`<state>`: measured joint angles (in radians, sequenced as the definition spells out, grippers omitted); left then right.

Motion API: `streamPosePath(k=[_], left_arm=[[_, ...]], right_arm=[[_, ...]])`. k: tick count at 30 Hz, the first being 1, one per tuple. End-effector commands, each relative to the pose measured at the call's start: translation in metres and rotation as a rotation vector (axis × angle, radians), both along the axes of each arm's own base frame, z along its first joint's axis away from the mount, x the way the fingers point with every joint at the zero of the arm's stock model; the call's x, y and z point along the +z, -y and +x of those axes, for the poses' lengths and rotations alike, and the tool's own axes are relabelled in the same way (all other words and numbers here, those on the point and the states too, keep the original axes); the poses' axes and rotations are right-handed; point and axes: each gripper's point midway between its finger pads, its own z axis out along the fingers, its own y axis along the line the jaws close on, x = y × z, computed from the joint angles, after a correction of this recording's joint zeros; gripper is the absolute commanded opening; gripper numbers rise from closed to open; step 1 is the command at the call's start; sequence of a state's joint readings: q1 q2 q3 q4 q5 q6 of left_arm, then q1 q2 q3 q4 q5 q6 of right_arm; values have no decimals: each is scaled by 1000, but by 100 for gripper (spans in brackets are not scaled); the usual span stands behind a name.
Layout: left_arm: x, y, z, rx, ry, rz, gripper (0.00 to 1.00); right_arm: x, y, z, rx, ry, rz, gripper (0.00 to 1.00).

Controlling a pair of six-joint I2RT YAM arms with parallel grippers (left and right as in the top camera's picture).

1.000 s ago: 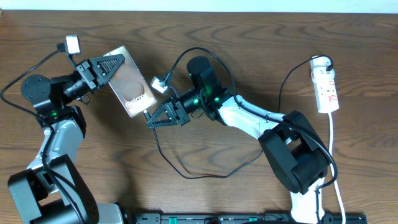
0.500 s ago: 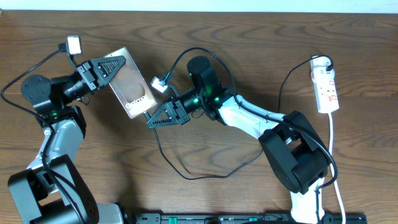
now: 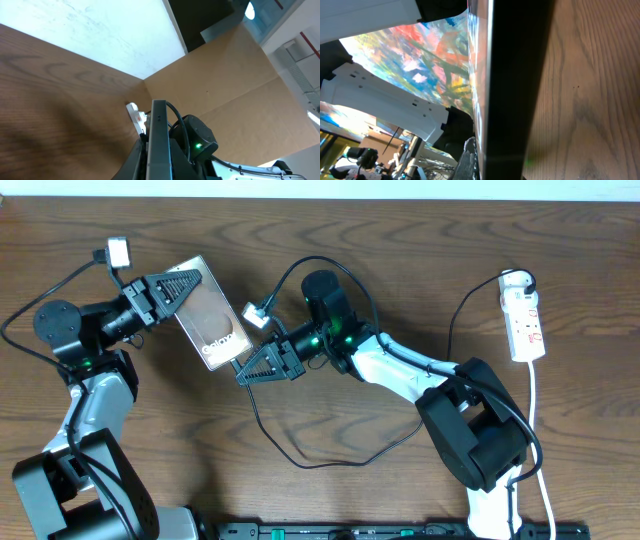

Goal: Plug charger to phone and switch on socket
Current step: 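Push the plug into the phone's charging port with the right gripper, then open the right gripper and lift it away from the phone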

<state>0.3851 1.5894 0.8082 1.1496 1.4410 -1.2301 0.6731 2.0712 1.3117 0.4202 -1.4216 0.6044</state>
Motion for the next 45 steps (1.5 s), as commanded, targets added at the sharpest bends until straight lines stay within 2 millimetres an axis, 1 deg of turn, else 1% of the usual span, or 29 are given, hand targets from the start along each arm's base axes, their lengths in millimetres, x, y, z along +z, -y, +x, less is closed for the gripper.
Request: streamPosePath(k=[1,16,18,20,22,25,27,28,31,33,34,35,39,42,45], left_arm=[[3,14,-18,-119,16,42,8],[3,14,-18,-116,16,41,7],[3,13,-17,-113,16,40,8],[4,13,-16,-104,18,38,7],[5,11,-14,-91,20,35,8],[5,6,-12,-66,21,32,8],[6,1,-10,-47,21,29,7],[6,-2,-10,-36,21,28,7],[6,-11,-9,-12,21,28,7],[6,-16,-9,3,21,28,8],[6,-19,-9,9,21,28,8],[6,-21,-8,17,20,28,7],[3,-33,-6,53,-8,11,7],[-3,-42,-1,92,-71,-27,7],[-7,-45,2,112,-107,-49,7]], right_arm=[[3,-1,26,-107,35,-4,1],[3,1,28,-109,23,-8,1],[3,2,27,-104,23,-6,3],[4,2,25,-91,21,-3,14],[5,3,23,-80,18,0,32],[6,5,20,-60,14,5,51],[6,5,19,-52,13,7,73],[6,6,18,-47,12,8,79],[7,6,17,-42,11,9,88],[6,6,18,-48,8,6,91],[6,5,20,-57,2,0,97],[5,5,22,-72,-10,-11,99],[5,6,40,-152,-58,-47,99],[2,12,61,-240,-86,-74,99],[0,21,83,-326,-99,-89,99]])
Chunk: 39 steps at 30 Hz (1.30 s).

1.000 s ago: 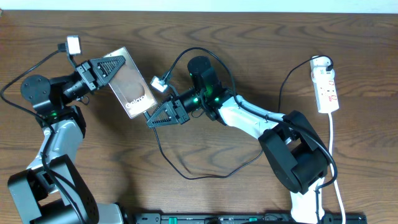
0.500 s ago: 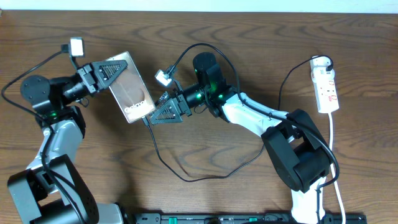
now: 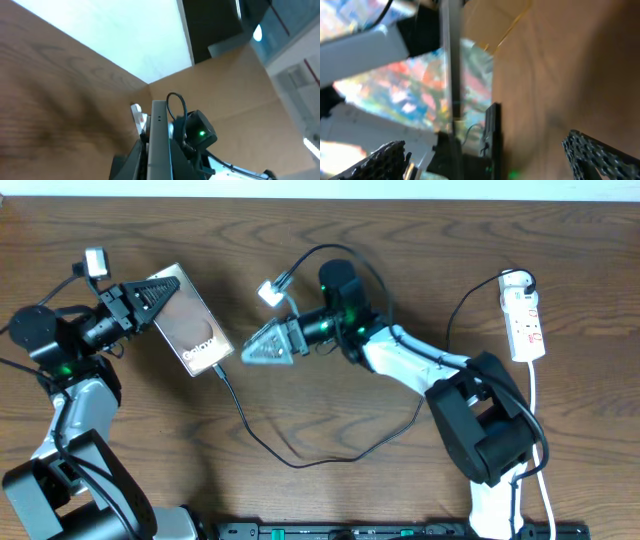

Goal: Plug charger to phone and switch on socket
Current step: 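Open the right gripper and lift it away from the phone, then lower the phone flat onto the table with the left gripper and release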

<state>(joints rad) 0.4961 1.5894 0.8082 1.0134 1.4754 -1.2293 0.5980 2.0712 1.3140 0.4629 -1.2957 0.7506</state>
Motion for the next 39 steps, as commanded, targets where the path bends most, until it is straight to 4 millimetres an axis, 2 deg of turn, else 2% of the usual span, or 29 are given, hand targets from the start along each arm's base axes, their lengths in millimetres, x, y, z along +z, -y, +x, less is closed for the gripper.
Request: streamPosePath(k=[1,5,8,12,16,21,25,29,34,39], left_arm=[[7,-5,3,38,11,1,7],[4,-7,6,54,-10,-10,7],[-8,-11,11,88,-58,-22,7],[-45,-15,16,151,-182,-13,7],[-96,-13,12,212,-335,64,7],[-133,-6,8,262,-466,157,7],[-149,0,6,281,-517,229,8],[-170,7,1,285,-575,305,7],[-192,18,-2,252,-634,322,7],[-224,27,-7,210,-723,314,7]], right_arm=[[0,13,39,-153,-30,-32,99],[-8,31,70,-272,-46,-65,99],[-20,49,92,-366,-76,-114,99],[-42,75,111,-454,-97,-197,99],[-58,97,120,-498,-103,-278,99],[-67,112,129,-536,-71,-404,99],[-65,122,134,-556,-12,-557,99],[-51,135,137,-587,49,-720,99],[-29,143,139,-625,103,-840,99],[-14,145,136,-637,139,-902,99]])
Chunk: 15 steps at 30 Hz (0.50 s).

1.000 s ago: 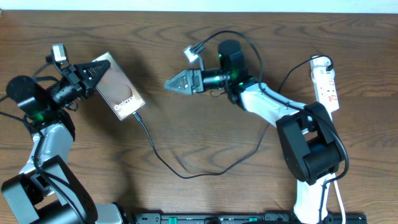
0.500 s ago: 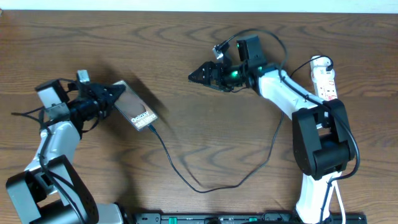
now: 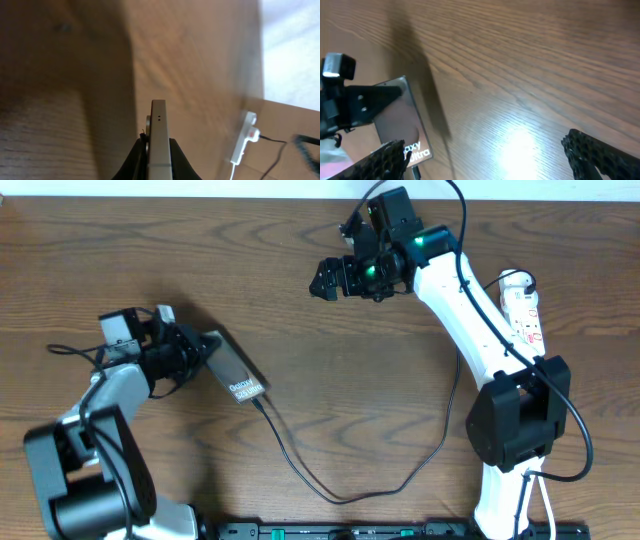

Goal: Plug charger to phone and switch on socket
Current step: 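Lower the phone flat onto the table with the left gripper and release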

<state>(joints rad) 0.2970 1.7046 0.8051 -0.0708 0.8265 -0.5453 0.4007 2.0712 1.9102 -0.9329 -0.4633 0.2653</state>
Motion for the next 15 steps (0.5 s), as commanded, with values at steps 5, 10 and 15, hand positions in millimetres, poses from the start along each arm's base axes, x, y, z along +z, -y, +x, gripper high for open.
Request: streamPosePath(k=[5,10,15], left_arm=[[-31,3,-4,-14,-80,-8,7],[-36,3,-5,-13,-93,-6,7],[-37,3,-5,-13,-95,-6,7]], right_arm=[[10,1,4,9,75,-87,99],[9,-2,2,16,72,-89,99],[9,-1,1,17,68,-91,99]])
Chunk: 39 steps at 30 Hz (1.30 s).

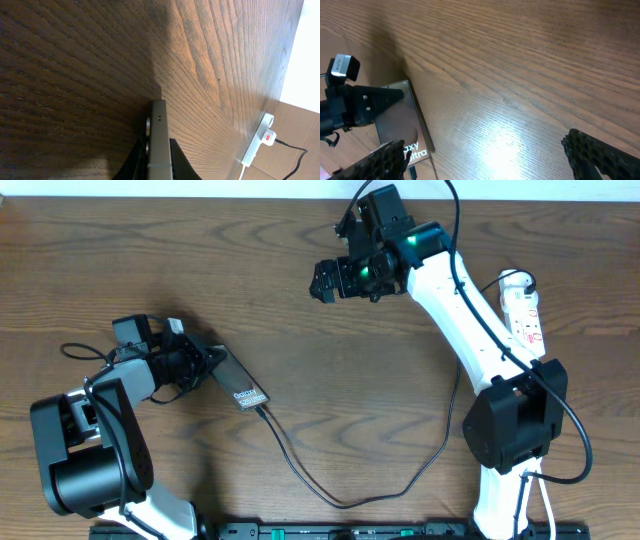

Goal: Plug charger to phone and switch on socket
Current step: 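Lower the phone flat onto the table with the left gripper and release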

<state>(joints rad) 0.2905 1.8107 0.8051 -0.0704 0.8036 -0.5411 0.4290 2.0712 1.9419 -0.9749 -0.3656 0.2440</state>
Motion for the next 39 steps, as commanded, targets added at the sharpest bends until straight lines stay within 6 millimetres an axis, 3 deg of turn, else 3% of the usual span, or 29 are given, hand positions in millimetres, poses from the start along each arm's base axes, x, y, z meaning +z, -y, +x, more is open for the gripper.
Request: streamPosePath(k=[1,10,17,35,39], left_arm=[[0,1,2,-14,7,1,7],[-3,3,-6,-14,-38,-13,9],[-3,4,-7,-14,-42,-15,30],[-5,5,-12,-16,-67,-21,33],[-6,6,-14,-33,-66,-14,41]], right_arm=[[8,-3,1,18,29,-3,99],[7,-5,0,21,27,-3,99],[7,-5,0,22,25,-5,99],[7,-5,-1,23,21,-6,99],[7,-4,-2,22,19,-7,99]])
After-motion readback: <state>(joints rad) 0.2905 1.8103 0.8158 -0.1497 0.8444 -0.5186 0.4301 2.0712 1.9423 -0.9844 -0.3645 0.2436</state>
